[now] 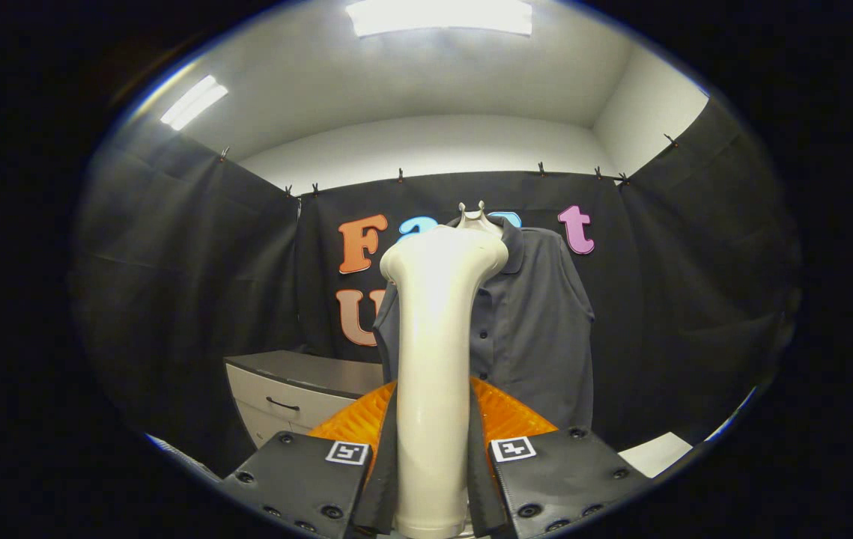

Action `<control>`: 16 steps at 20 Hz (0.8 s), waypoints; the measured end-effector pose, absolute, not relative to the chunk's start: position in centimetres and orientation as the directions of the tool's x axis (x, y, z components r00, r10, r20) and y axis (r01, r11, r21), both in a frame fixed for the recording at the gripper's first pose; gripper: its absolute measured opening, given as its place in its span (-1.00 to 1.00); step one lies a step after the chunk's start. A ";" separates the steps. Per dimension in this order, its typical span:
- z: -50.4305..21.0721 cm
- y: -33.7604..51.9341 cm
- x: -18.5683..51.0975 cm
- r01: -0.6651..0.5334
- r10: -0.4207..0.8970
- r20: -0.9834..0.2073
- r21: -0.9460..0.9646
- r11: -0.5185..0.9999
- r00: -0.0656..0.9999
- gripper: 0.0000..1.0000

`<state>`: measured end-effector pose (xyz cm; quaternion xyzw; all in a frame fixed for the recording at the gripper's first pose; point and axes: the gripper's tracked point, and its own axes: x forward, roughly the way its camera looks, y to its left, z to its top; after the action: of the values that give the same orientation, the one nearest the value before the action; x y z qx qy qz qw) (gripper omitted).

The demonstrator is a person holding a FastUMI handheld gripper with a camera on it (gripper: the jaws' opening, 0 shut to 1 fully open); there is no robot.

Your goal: Iron the clothes twice with a garment steamer, once on the left side and once on the right side.

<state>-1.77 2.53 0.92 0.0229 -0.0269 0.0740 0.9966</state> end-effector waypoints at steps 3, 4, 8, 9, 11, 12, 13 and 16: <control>0.6 2.4 -1.6 -0.145 0.142 0.052 0.046 0.988 0.988 -0.10; 0.4 2.4 -1.5 -0.143 0.141 0.048 0.048 0.989 0.989 -0.09; -0.1 2.2 -1.3 -0.137 0.136 0.033 0.050 0.989 0.990 -0.09; -0.3 2.2 -1.2 -0.136 0.135 0.030 0.051 0.989 0.990 -0.09; -0.4 2.1 -1.3 -0.136 0.135 0.025 0.053 0.989 0.991 -0.09; -0.5 2.1 -1.2 -0.137 0.136 0.024 0.053 0.989 0.990 -0.09; -0.4 2.1 -1.1 -0.137 0.136 0.026 0.054 0.989 0.990 -0.09; -0.6 2.1 -1.2 -0.135 0.134 0.025 0.056 0.989 0.991 -0.10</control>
<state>-1.18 2.12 -0.57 0.0286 -0.0105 0.0674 0.9973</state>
